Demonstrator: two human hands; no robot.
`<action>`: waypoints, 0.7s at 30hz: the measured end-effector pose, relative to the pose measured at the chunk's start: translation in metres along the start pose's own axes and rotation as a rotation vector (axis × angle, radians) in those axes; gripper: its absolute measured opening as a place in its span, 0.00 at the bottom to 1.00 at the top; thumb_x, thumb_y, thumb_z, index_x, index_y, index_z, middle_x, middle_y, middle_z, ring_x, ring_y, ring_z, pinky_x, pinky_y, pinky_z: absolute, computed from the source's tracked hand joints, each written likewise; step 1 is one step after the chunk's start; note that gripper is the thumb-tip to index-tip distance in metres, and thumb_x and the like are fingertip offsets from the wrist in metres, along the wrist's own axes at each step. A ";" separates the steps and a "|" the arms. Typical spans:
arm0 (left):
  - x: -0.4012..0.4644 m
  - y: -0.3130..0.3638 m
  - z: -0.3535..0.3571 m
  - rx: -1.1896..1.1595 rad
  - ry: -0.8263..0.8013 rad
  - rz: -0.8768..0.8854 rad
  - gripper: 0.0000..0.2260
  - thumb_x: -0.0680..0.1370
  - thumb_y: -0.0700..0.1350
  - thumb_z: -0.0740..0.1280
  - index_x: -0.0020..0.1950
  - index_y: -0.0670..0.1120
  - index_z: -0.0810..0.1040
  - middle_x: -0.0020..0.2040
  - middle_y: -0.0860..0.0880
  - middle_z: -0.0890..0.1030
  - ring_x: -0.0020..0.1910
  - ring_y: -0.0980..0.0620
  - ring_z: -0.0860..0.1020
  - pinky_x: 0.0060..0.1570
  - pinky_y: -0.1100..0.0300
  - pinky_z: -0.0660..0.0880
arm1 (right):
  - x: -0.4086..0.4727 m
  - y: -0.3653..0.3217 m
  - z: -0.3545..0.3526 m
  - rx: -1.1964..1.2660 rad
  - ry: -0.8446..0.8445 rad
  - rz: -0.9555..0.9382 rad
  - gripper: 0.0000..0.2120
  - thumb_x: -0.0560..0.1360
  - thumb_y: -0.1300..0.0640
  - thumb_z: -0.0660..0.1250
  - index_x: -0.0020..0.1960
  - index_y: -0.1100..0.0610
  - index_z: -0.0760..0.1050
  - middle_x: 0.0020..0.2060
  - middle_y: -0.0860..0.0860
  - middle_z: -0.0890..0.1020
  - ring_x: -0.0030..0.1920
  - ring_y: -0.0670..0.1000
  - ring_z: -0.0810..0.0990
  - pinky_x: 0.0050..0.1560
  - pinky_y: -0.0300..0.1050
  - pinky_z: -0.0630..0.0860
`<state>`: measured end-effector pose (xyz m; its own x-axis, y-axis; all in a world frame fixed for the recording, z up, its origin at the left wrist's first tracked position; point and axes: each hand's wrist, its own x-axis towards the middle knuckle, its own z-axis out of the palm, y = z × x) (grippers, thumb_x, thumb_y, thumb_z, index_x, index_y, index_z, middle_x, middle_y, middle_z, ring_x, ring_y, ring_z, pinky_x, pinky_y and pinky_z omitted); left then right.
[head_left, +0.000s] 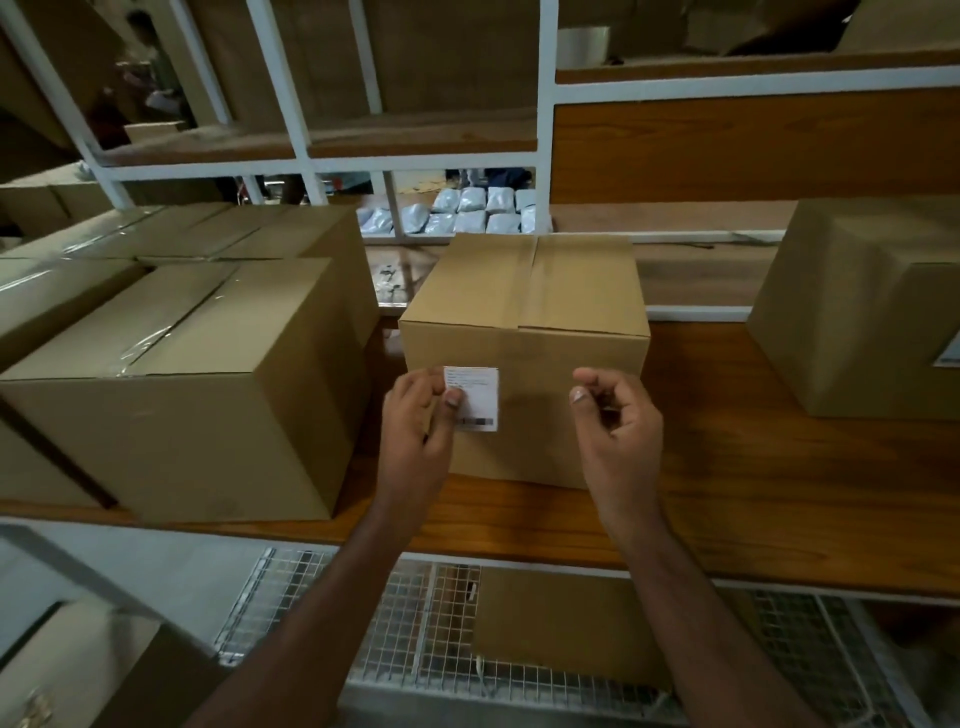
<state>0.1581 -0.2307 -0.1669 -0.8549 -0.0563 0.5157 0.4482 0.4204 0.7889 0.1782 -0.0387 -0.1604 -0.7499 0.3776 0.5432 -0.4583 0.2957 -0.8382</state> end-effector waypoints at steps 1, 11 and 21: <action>0.001 -0.001 -0.003 -0.011 0.023 -0.010 0.05 0.83 0.50 0.61 0.56 0.53 0.75 0.59 0.49 0.74 0.60 0.50 0.74 0.54 0.70 0.72 | 0.001 0.000 0.000 -0.013 0.021 0.000 0.07 0.78 0.64 0.68 0.55 0.58 0.79 0.49 0.51 0.81 0.52 0.46 0.80 0.50 0.37 0.79; 0.012 -0.010 -0.002 -0.079 0.141 -0.143 0.05 0.83 0.47 0.64 0.57 0.51 0.76 0.70 0.56 0.61 0.70 0.57 0.63 0.60 0.74 0.66 | 0.007 0.014 0.002 -0.362 0.211 -0.030 0.13 0.73 0.60 0.74 0.57 0.56 0.79 0.60 0.57 0.73 0.60 0.52 0.70 0.48 0.31 0.70; 0.022 -0.017 -0.004 -0.198 0.053 -0.190 0.16 0.83 0.46 0.63 0.70 0.45 0.74 0.71 0.49 0.68 0.62 0.62 0.74 0.55 0.72 0.75 | 0.009 0.020 0.009 -0.331 0.126 -0.009 0.17 0.73 0.62 0.74 0.60 0.55 0.75 0.69 0.55 0.67 0.69 0.54 0.70 0.60 0.52 0.80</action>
<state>0.1327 -0.2426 -0.1676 -0.9160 -0.1673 0.3646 0.3275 0.2132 0.9205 0.1582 -0.0370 -0.1730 -0.6719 0.4730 0.5699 -0.2702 0.5600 -0.7832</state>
